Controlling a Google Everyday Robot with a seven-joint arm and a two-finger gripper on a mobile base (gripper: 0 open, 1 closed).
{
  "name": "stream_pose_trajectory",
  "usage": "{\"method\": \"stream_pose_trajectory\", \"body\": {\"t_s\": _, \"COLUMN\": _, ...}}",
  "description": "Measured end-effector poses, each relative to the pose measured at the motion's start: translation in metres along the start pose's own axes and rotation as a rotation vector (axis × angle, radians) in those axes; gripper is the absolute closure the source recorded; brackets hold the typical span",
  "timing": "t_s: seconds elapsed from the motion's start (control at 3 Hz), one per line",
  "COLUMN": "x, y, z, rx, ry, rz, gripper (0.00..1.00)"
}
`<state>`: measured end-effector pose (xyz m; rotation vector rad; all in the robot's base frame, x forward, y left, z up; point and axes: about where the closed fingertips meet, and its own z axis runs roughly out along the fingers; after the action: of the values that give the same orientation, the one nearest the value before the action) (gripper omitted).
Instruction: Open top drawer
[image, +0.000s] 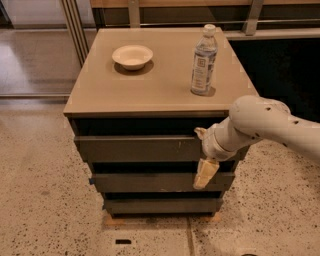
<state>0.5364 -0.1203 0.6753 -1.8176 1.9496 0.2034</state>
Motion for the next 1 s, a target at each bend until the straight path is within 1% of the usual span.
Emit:
{"method": "stream_pose_trajectory", "body": {"t_s": 0.33, "x": 0.001, "y": -0.014, "z": 0.007, "rx": 0.017, "ry": 0.002, "rz": -0.025, "gripper": 0.00}}
{"method": "stream_pose_trajectory", "body": {"t_s": 0.67, "x": 0.002, "y": -0.037, "z": 0.040, "rx": -0.034, "ry": 0.028, "rz": -0.059, "gripper": 0.00}}
{"method": "stream_pose_trajectory", "body": {"t_s": 1.0, "x": 0.002, "y": -0.037, "z": 0.040, "rx": -0.034, "ry": 0.028, "rz": -0.059, "gripper": 0.00}}
